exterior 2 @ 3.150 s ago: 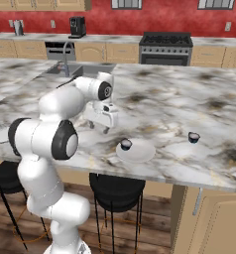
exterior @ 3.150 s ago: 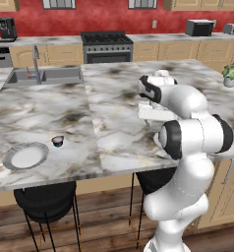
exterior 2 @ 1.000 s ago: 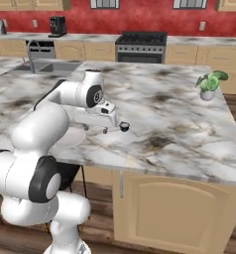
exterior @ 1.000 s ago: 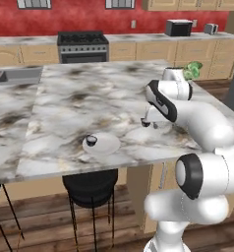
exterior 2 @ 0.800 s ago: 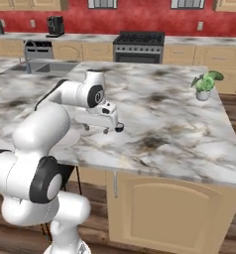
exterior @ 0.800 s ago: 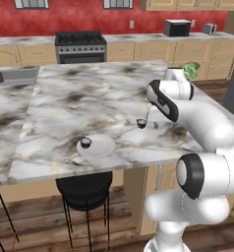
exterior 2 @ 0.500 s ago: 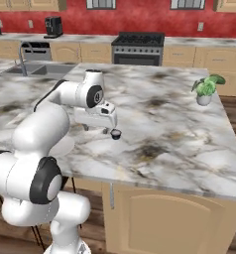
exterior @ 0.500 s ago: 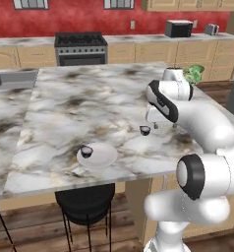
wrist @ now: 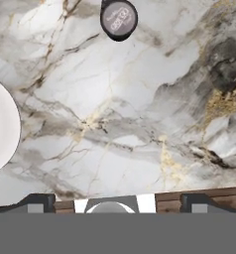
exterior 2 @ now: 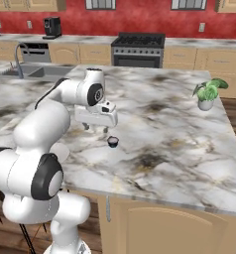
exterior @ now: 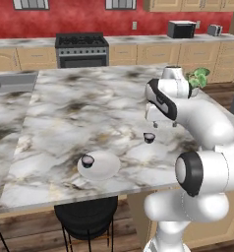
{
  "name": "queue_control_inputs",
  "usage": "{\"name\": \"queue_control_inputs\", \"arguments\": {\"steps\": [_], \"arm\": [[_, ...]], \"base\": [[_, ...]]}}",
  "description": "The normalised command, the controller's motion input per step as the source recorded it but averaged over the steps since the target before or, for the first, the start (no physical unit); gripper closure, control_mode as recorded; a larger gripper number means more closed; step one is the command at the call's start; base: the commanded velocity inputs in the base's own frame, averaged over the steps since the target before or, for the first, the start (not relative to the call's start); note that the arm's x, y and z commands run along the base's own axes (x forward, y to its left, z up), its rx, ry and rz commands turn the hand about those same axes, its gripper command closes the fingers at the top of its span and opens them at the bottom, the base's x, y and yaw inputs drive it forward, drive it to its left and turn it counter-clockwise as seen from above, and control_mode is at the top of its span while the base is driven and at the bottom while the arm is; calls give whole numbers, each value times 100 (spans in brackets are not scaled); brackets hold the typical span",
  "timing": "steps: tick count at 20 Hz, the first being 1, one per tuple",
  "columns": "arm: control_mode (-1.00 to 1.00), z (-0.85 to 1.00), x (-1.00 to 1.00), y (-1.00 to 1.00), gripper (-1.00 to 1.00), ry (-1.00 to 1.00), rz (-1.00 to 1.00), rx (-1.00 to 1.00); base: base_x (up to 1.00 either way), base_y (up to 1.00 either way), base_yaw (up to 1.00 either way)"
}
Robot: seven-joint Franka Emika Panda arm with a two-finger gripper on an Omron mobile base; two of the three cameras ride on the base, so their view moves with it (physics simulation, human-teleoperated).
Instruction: Place two yogurt containers on each plate.
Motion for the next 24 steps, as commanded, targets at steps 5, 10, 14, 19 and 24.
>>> {"name": "queue_control_inputs", "arguments": {"steps": [5, 10, 14, 19, 24], "arm": [[-100, -16, 34, -1, -100, 0, 0, 0], [-100, -49, 83, 0, -100, 0, 0, 0], [-100, -52, 76, 0, -100, 0, 0, 0], [-100, -36, 44, -4, -100, 0, 0, 0], [-100, -41, 23, -3, -100, -2, 0, 0]], "base": [[5, -1, 0], [0, 0, 0], [0, 0, 0], [0, 0, 0], [0, 0, 0]]}}
